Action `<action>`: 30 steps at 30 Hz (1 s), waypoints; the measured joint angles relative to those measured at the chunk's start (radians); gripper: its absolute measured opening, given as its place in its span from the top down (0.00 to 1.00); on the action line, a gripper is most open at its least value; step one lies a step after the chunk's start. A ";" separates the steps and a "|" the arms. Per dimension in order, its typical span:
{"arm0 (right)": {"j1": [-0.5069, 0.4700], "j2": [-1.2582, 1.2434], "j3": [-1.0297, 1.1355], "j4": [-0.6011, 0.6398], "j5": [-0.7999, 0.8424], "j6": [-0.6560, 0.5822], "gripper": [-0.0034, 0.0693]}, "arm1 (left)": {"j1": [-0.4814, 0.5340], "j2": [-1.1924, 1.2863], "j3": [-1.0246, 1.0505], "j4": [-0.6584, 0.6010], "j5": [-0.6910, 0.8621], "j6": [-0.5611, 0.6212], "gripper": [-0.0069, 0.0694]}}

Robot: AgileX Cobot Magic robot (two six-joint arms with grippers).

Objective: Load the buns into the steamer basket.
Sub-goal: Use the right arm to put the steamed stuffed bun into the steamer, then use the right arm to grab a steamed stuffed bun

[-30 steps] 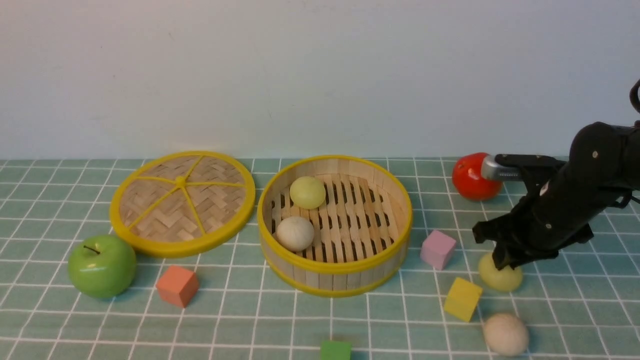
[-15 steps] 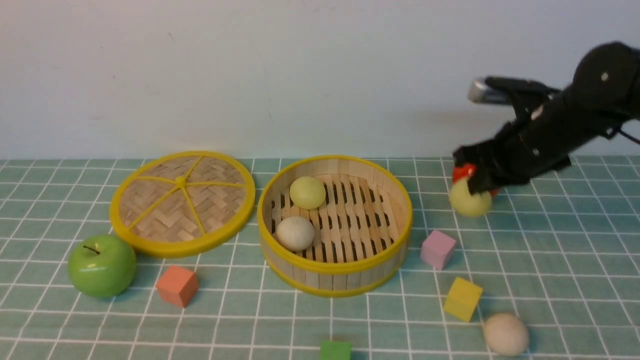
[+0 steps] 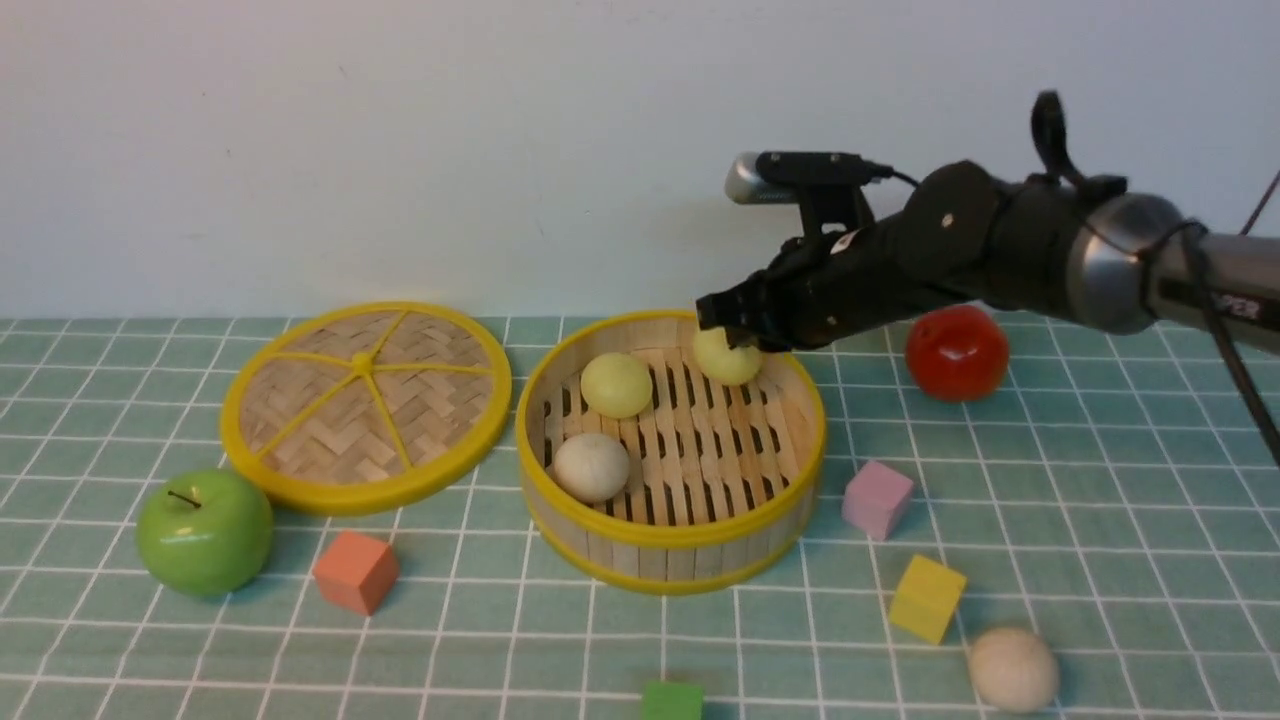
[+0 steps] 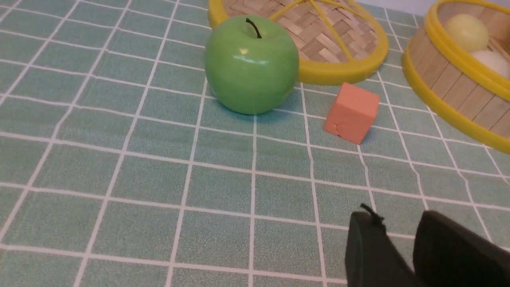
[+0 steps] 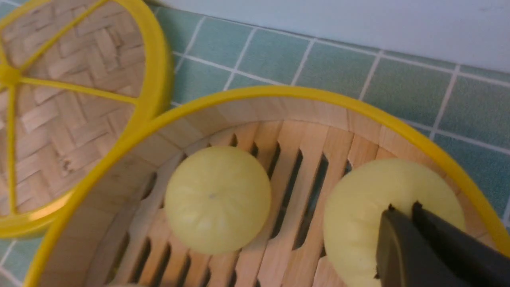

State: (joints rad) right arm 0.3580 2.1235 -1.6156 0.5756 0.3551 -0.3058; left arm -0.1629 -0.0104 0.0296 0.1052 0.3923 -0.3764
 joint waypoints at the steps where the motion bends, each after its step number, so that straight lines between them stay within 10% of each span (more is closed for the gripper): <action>1: 0.000 0.015 0.000 0.005 -0.012 0.000 0.96 | 0.000 0.000 0.000 0.000 0.000 0.000 0.68; 10: 0.001 0.062 -0.005 0.047 -0.051 0.000 0.89 | 0.000 0.000 0.000 0.000 0.000 0.000 0.68; 18: 0.001 0.029 -0.005 0.044 0.012 0.000 0.61 | 0.000 0.000 0.000 0.000 0.000 0.000 0.67; 23: -0.016 -0.103 -0.005 0.031 0.195 0.000 0.37 | 0.000 0.000 0.000 0.000 0.000 0.000 0.67; 30: -0.104 -0.295 -0.003 -0.015 0.474 0.023 0.33 | 0.000 0.000 0.000 0.000 0.000 0.000 0.66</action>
State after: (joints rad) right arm 0.2537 1.8285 -1.6182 0.5602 0.8291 -0.2823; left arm -0.1629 -0.0104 0.0296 0.1052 0.3923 -0.3764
